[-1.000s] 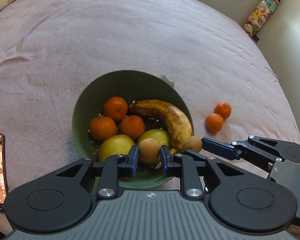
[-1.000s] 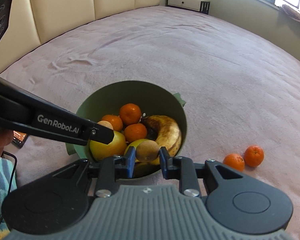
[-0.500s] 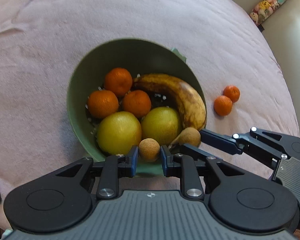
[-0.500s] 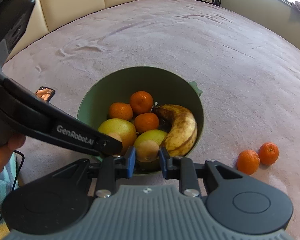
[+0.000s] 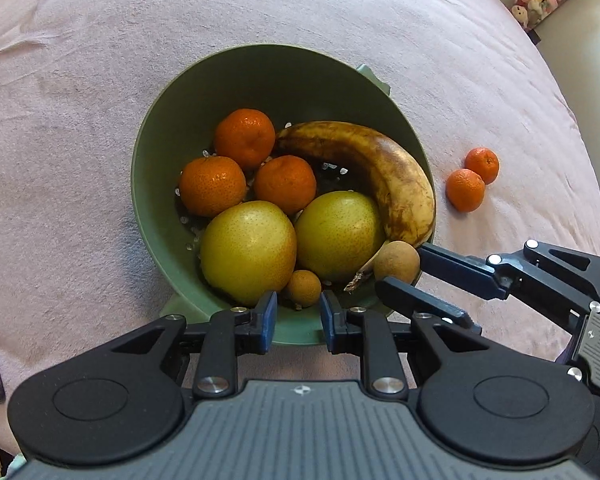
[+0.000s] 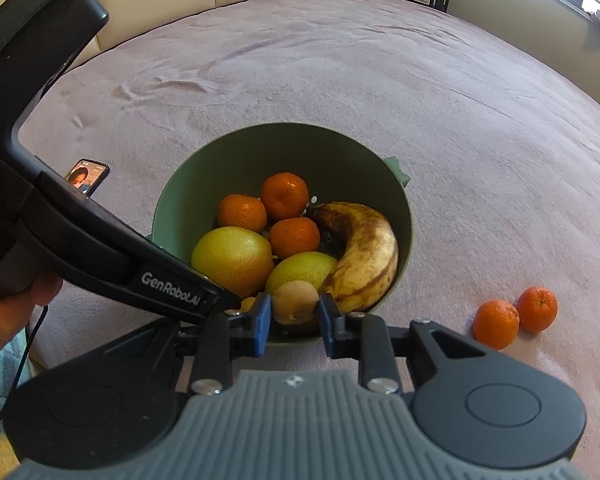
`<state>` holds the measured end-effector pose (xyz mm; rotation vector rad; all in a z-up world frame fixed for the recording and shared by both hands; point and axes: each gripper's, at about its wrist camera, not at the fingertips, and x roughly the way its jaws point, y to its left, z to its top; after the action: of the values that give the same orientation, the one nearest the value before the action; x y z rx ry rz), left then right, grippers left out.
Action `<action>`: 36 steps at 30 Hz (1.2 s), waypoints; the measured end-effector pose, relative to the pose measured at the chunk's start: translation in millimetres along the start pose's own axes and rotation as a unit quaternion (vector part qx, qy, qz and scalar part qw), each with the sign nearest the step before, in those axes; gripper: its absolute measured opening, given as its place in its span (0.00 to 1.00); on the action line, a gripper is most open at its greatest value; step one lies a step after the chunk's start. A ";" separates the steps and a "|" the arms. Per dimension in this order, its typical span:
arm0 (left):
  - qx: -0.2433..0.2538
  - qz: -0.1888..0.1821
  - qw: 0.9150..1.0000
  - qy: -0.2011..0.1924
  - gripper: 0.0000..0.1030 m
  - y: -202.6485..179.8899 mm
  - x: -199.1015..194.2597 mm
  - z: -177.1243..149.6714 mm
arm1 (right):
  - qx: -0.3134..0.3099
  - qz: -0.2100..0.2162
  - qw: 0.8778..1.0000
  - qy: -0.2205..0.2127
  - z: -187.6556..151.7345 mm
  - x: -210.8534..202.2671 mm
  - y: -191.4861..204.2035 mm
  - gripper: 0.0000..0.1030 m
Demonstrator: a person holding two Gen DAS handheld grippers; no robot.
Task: Organize fruits
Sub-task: 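Lower the small brown fruits into the colander and open both tools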
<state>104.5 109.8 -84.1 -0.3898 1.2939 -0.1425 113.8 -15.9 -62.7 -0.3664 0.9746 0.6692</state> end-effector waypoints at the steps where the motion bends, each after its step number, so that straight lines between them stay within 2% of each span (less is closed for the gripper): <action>1: -0.001 -0.001 1.000 0.000 0.26 0.1 -0.5 0.1 | 0.000 0.000 1.000 0.000 -0.1 -0.2 -0.3 0.22; 7: 0.001 -0.006 1.000 -0.019 0.30 -2.1 -12.9 0.8 | 0.005 0.003 1.000 -0.008 0.7 -3.9 -1.2 0.22; 14: -0.010 0.024 0.999 -0.048 0.32 1.9 -23.1 2.2 | 0.027 0.033 0.999 -0.010 3.4 -3.1 -1.3 0.22; 16: -0.011 0.034 0.998 -0.050 0.32 3.0 -23.2 2.5 | 0.028 0.036 0.999 -0.007 3.5 -0.1 0.1 0.22; 23: -0.010 0.037 0.998 -0.054 0.32 5.1 -23.5 3.1 | 0.051 0.067 0.996 0.006 2.2 14.2 2.9 0.22; 36: -0.002 0.037 0.998 -0.049 0.32 2.6 -22.5 2.4 | 0.050 0.066 0.997 0.007 1.0 17.8 6.2 0.24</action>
<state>100.2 119.8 -64.1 -0.3481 1.2096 -0.0563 117.2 -4.4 -77.2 -0.2198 1.0481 0.7343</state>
